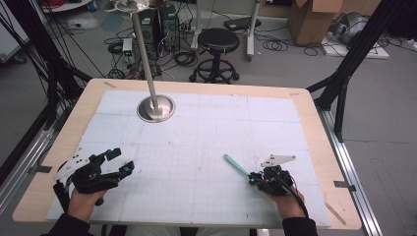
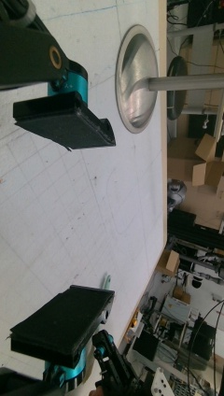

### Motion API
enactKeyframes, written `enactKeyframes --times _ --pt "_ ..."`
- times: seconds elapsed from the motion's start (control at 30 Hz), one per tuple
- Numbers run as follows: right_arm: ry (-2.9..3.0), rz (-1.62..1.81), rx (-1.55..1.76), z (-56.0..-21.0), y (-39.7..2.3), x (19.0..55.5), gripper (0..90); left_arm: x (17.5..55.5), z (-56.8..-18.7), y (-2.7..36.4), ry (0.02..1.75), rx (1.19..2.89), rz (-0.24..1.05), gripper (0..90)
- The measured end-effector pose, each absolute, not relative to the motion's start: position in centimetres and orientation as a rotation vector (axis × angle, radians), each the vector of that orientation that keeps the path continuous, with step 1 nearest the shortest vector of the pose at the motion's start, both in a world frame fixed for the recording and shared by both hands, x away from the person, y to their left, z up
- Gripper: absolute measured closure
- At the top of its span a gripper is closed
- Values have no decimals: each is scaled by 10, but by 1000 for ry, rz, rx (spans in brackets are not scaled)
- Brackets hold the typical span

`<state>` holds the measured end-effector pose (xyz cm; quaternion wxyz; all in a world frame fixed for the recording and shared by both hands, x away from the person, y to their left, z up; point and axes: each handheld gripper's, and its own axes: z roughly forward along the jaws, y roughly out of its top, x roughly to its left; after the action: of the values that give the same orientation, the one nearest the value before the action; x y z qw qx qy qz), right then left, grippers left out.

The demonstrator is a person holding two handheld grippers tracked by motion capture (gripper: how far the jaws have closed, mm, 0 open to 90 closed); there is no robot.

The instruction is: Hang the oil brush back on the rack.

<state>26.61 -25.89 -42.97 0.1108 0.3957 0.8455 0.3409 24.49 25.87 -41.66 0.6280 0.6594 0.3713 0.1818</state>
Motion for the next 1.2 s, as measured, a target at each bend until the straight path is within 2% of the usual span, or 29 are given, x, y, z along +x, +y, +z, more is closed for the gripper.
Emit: enactKeyframes --times 0.53,0.87,1.2 --pt "2455 1288 1049 -411 -247 258 821 244 -415 259 820 1492 354 254" --pt "2423 1505 899 -391 -228 250 820 240 -401 245 671 1468 272 261" --pt "2401 1640 769 -375 -207 247 819 238 -373 229 550 1485 208 229"
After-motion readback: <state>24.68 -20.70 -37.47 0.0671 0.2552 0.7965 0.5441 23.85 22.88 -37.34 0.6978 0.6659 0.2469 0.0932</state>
